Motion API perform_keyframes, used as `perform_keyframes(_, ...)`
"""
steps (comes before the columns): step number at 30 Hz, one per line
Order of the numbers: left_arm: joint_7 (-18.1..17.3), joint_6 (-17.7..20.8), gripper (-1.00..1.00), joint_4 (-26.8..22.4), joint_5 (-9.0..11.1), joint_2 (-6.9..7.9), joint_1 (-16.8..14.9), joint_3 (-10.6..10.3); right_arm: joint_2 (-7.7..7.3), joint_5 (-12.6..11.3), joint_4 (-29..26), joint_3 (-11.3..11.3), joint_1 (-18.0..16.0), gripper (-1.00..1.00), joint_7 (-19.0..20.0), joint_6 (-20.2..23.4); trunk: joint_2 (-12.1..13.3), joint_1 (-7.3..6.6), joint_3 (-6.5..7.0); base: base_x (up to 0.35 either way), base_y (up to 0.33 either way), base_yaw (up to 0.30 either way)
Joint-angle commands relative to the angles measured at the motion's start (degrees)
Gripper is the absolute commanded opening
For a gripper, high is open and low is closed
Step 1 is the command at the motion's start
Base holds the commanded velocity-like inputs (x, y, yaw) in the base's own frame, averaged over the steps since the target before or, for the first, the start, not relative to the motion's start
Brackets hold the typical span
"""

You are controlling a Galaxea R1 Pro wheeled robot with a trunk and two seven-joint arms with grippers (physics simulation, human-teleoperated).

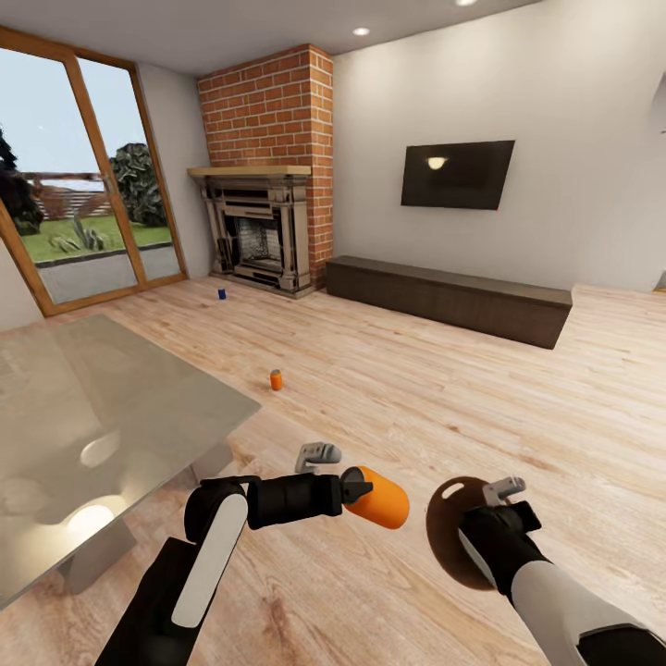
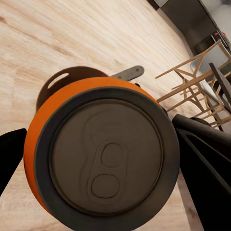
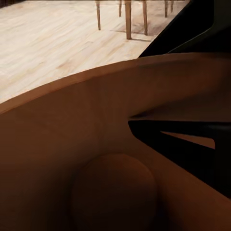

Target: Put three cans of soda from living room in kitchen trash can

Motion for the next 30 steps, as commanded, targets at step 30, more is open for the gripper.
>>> perform_keyframes(30,-1.94,0.0,-1.0,0.0,0.09,-0.35,0.0,-3.36,1.01,-0.49,0.37,0.23,0.06,-1.0,1.44,-0.52,0.0,0.0,0.0,0.0,0.0,0.0)
